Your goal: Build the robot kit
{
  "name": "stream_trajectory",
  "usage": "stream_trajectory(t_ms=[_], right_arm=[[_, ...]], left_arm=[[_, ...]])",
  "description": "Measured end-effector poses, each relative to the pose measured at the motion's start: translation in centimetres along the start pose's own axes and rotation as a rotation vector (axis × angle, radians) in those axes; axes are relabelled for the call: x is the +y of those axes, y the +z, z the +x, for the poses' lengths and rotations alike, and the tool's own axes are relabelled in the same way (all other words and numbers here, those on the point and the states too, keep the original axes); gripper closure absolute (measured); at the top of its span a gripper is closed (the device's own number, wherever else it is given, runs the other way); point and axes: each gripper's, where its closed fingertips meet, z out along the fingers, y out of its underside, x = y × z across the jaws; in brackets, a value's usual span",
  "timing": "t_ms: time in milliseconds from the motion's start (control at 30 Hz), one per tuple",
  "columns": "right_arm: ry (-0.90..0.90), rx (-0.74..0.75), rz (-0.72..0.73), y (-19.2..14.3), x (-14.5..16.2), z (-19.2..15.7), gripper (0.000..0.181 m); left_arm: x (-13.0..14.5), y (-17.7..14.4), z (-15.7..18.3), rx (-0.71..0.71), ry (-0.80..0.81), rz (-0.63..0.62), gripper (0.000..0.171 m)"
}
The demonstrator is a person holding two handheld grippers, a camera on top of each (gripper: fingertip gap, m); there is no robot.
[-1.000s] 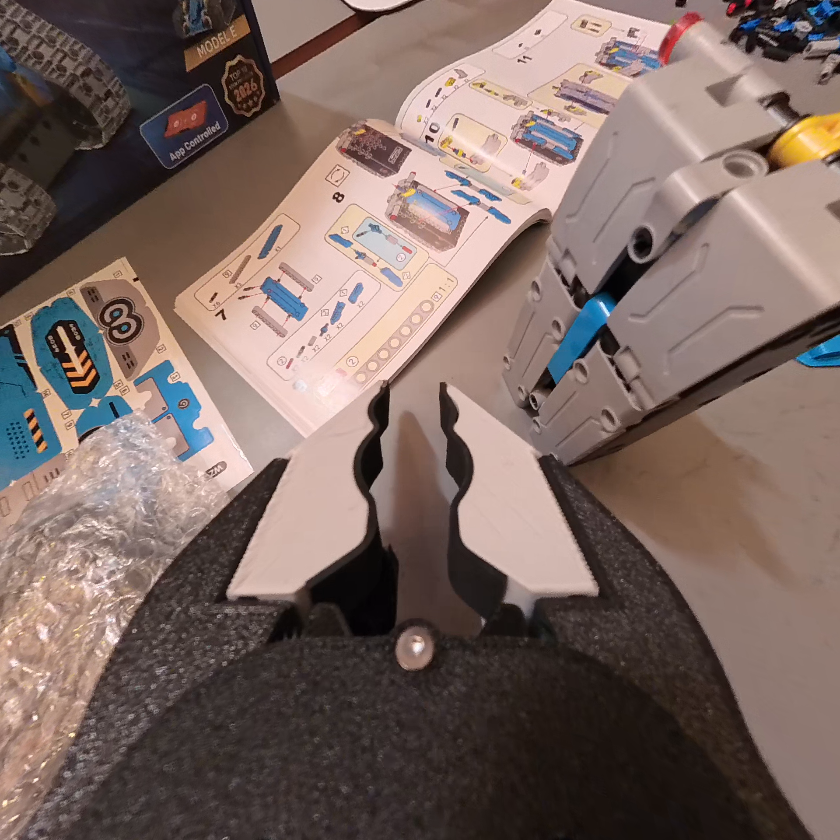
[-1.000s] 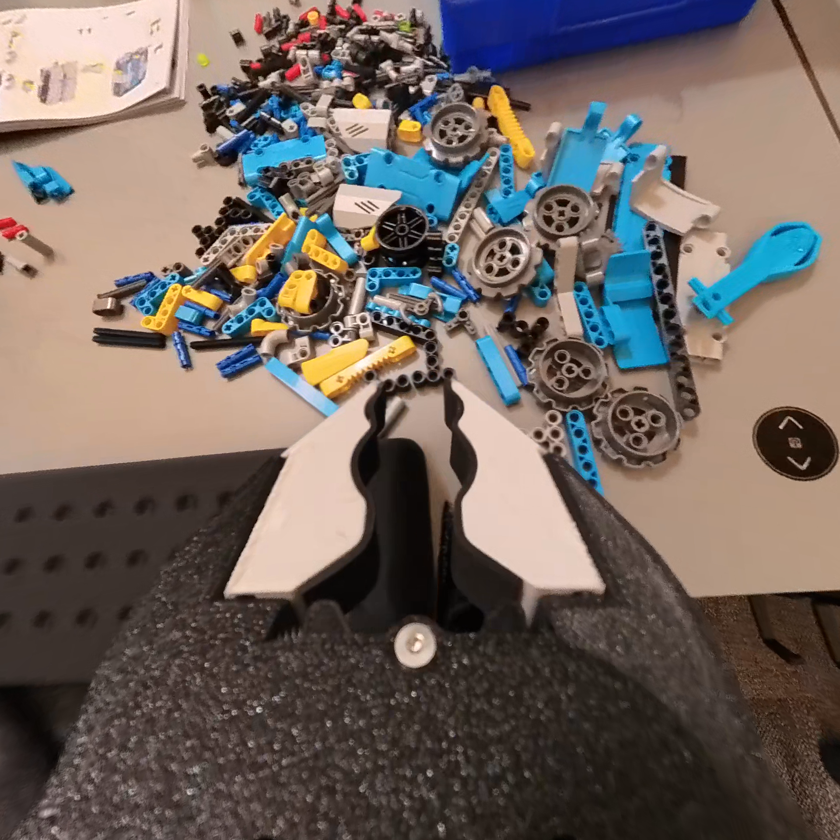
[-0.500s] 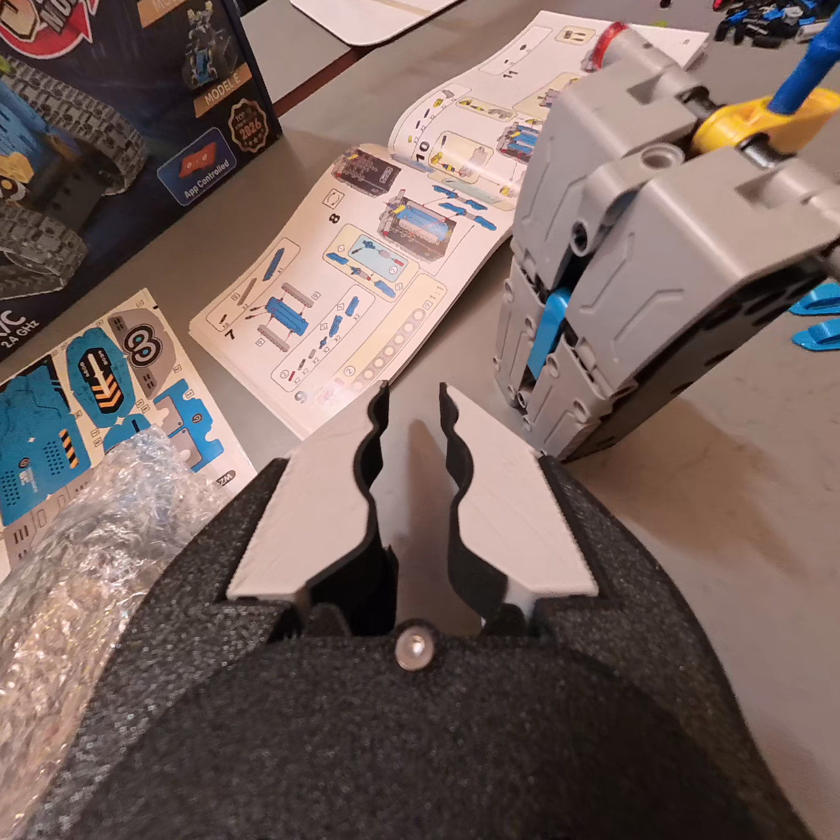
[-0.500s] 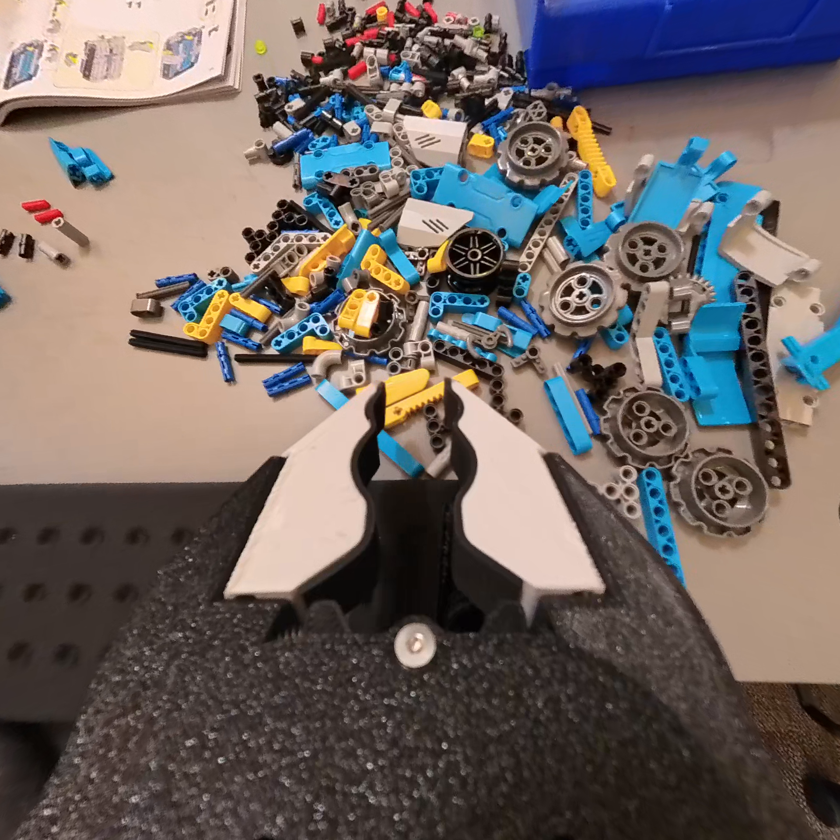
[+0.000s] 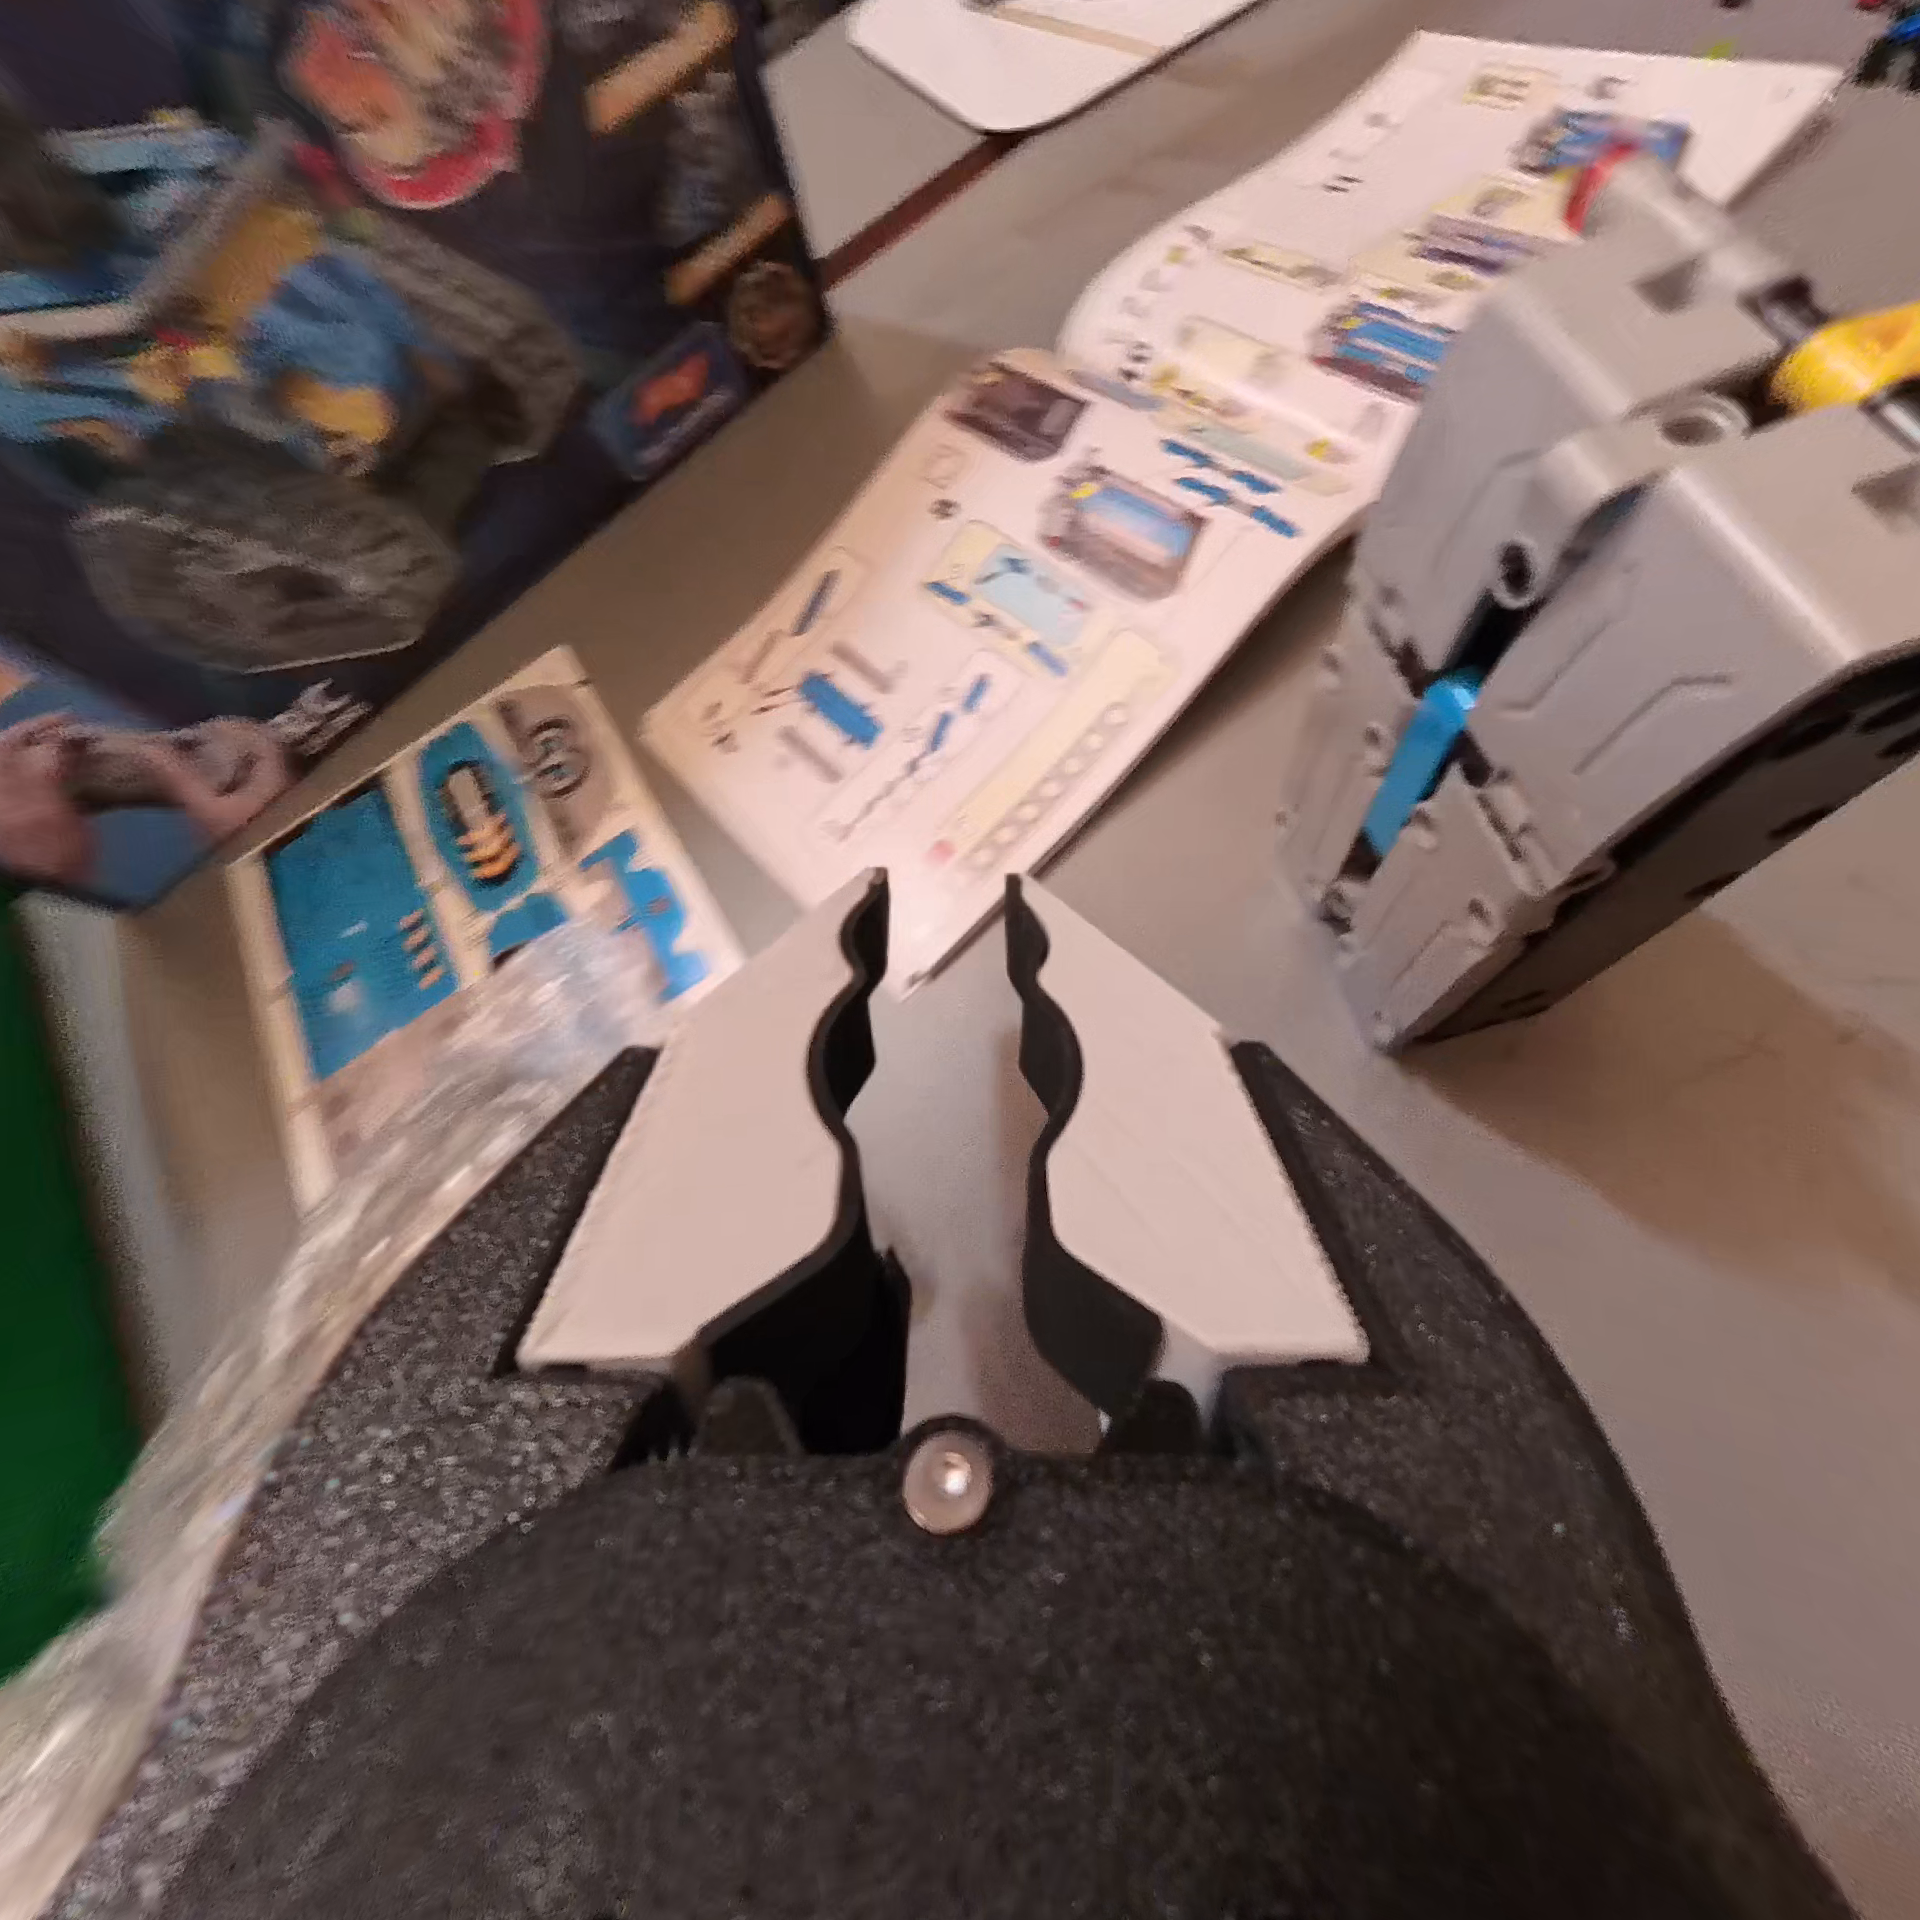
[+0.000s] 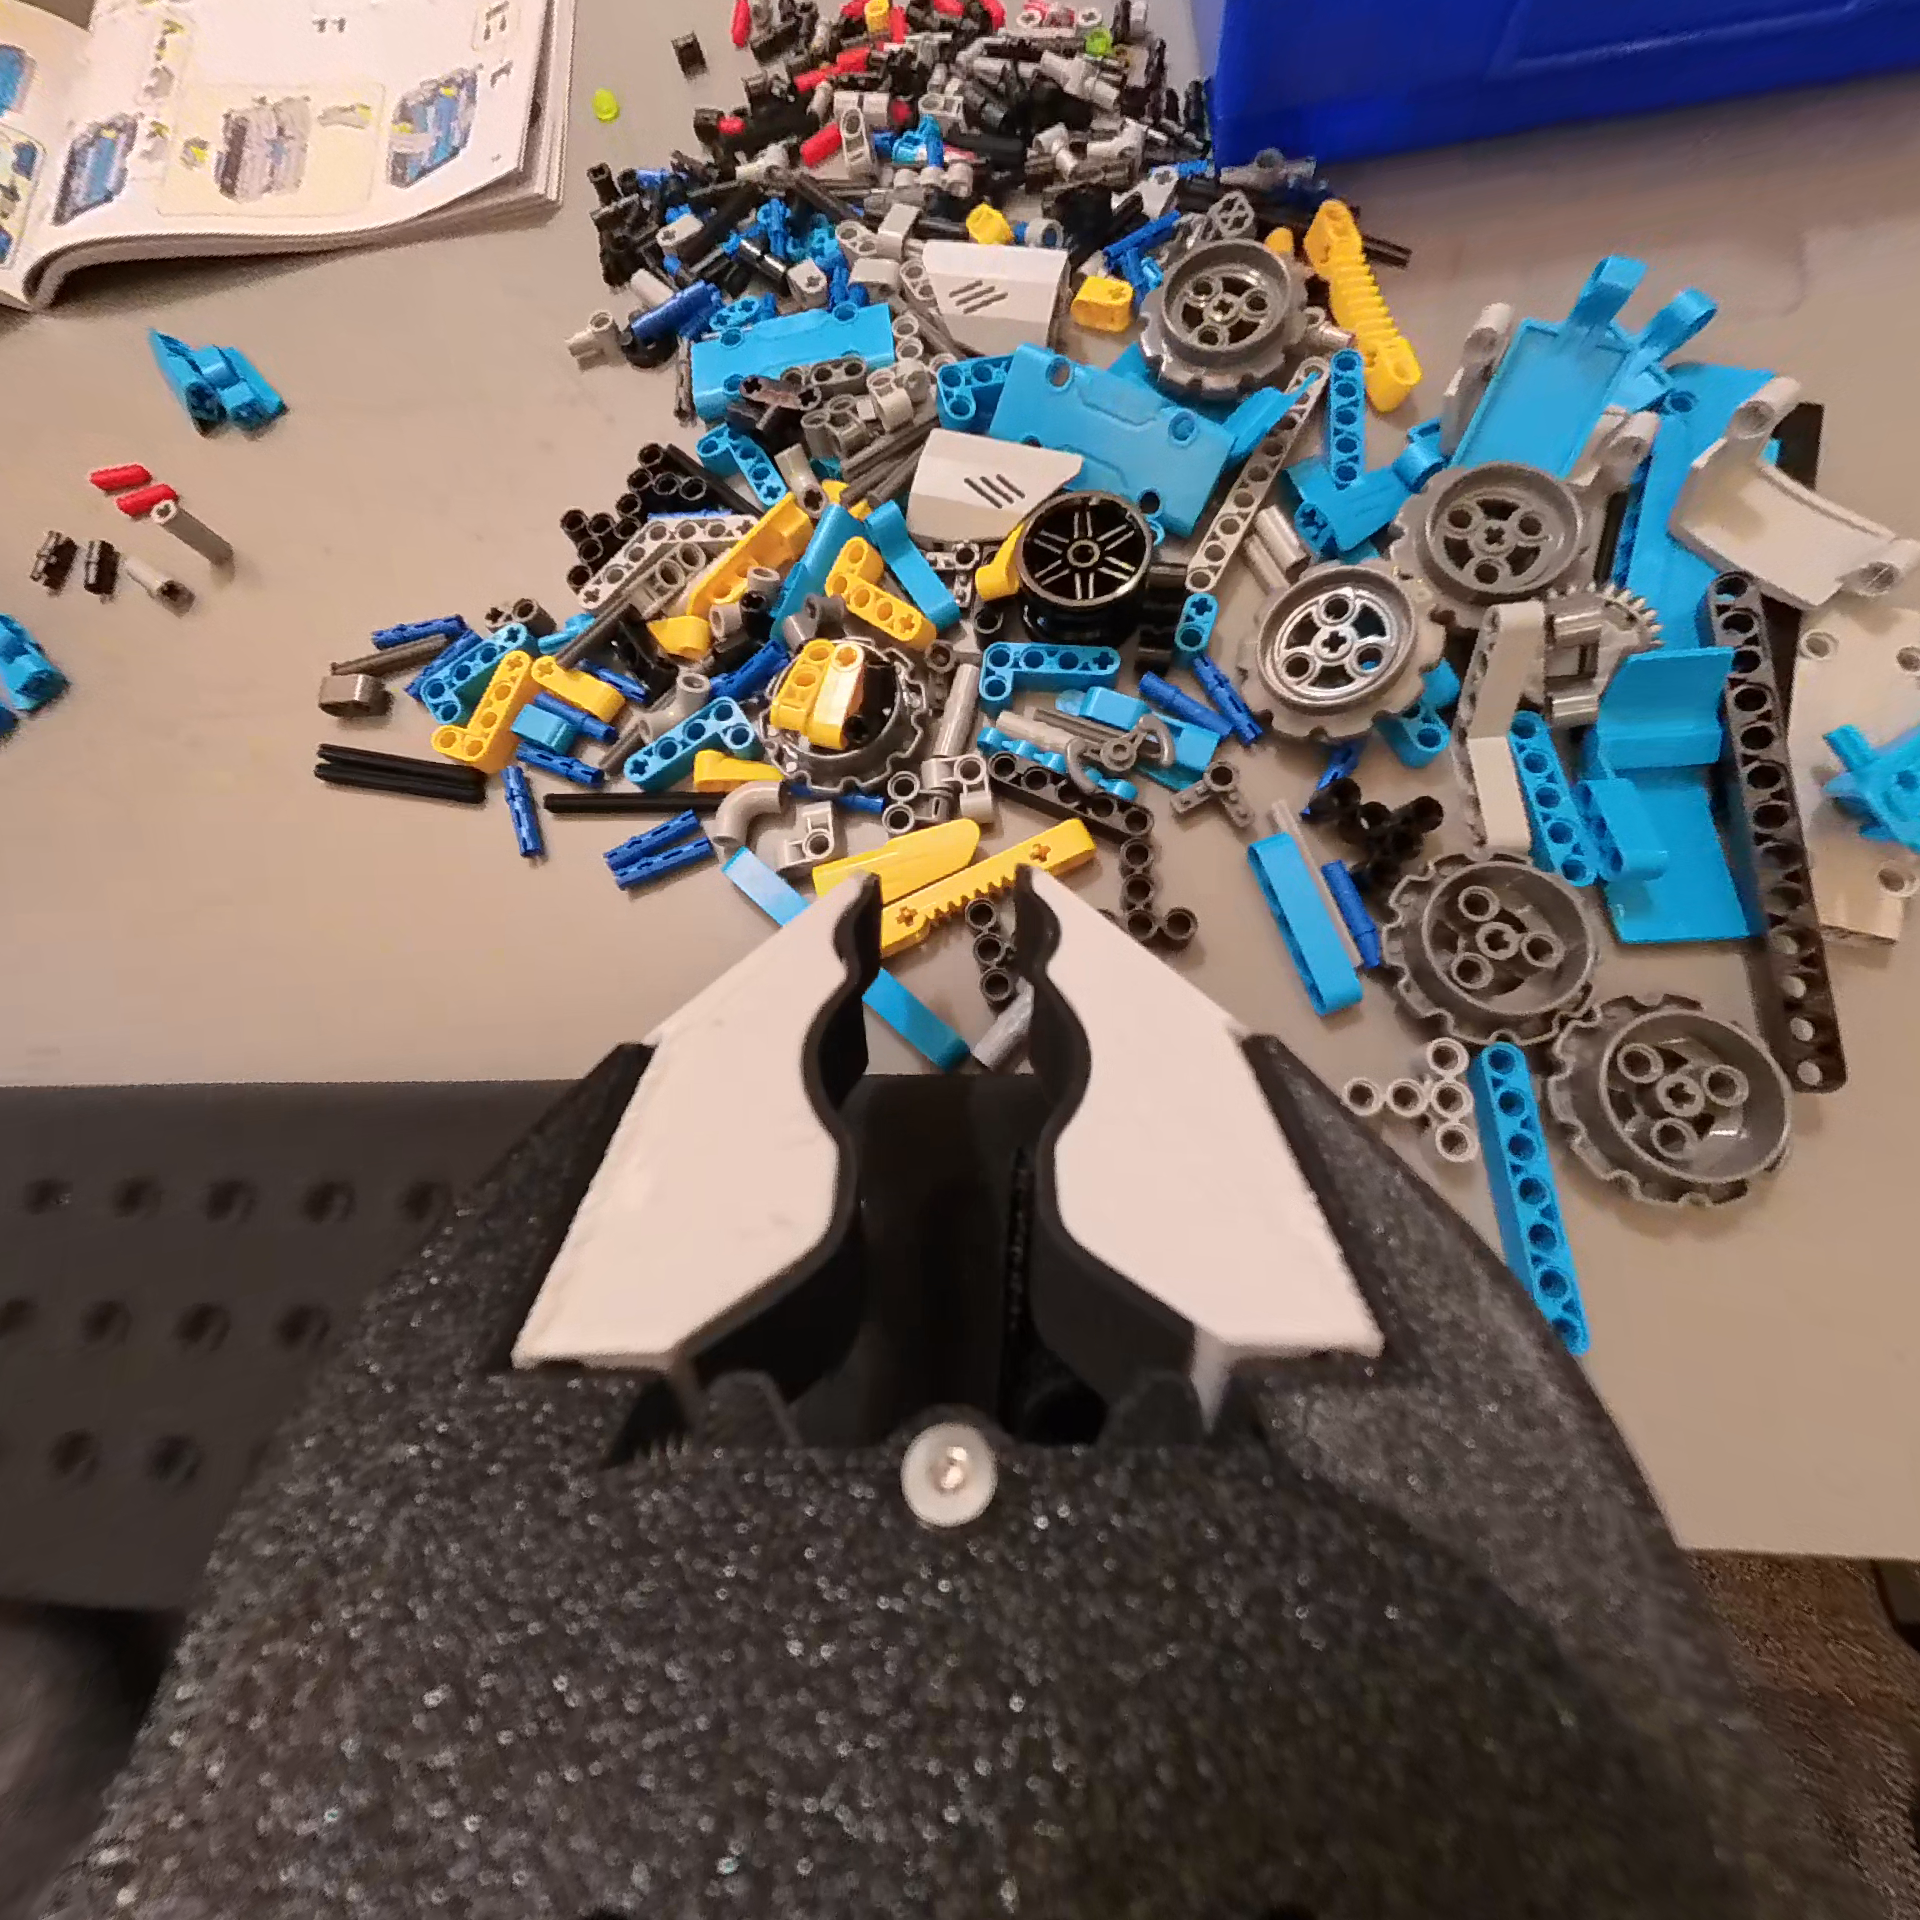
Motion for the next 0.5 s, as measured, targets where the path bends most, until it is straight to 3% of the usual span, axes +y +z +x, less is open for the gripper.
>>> stream_trajectory(t_ms=[167,333,400,500], right_arm=[[-0.002,0.012,0.000,-0.3,0.1,0.2,0.156],[0.008,-0.016,0.021,-0.6,-0.8,-0.6,0.156],[0.011,-0.058,0.065,-1.2,-2.2,-1.8,0.154],[-0.024,-0.139,0.196,-2.7,-5.9,-4.5,0.148]], left_arm=[[1.8,-9.8,-4.2,-0.036,-0.118,-0.016,0.150],[5.3,-19.4,-8.5,-0.197,-0.236,-0.070,0.150],[5.1,-21.2,-7.3,-0.172,-0.340,-0.033,0.150],[3.7,-21.4,-3.1,-0.080,-0.448,0.073,0.150]])
